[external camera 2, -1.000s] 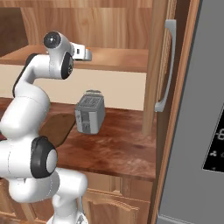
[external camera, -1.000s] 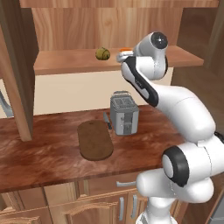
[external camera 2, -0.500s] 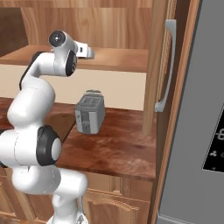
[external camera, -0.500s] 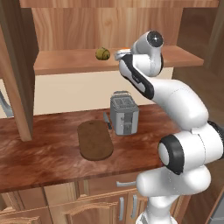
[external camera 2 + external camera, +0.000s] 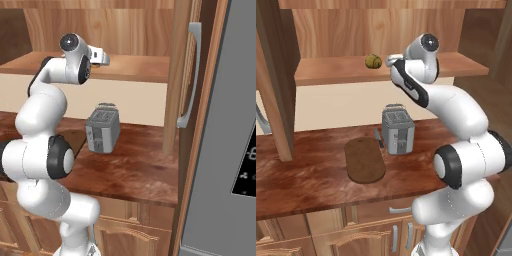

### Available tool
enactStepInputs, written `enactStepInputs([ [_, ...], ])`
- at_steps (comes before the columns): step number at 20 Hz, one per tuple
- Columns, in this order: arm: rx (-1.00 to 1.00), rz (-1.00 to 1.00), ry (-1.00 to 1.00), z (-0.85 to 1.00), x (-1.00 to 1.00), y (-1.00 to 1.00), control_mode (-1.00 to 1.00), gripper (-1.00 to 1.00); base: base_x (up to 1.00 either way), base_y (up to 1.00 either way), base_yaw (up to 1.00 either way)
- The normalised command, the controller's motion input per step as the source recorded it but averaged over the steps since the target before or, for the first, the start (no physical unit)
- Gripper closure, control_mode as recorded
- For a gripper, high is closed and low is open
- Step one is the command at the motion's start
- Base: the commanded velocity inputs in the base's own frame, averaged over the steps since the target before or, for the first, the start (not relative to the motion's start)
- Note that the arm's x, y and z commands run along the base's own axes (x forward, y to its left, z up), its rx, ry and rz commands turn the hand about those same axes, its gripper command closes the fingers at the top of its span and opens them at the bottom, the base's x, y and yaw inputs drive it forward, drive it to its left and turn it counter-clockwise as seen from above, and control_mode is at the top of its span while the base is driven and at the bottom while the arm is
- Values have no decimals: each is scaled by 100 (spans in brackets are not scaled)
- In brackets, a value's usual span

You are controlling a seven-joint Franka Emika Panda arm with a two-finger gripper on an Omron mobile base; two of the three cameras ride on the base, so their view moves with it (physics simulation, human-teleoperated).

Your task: Pick the bread, place it on the cutting board, pick the jam, place it on the counter, and close the cabinet.

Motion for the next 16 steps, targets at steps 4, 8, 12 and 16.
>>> enactStepInputs([
  [4,0,0,0,0,26,0,-100,-100,0,0,0],
  [8,0,0,0,0,20,0,-100,-100,0,0,0],
  [12,0,0,0,0,22,0,-100,-100,0,0,0],
  [16,0,0,0,0,20,0,-100,-100,0,0,0],
])
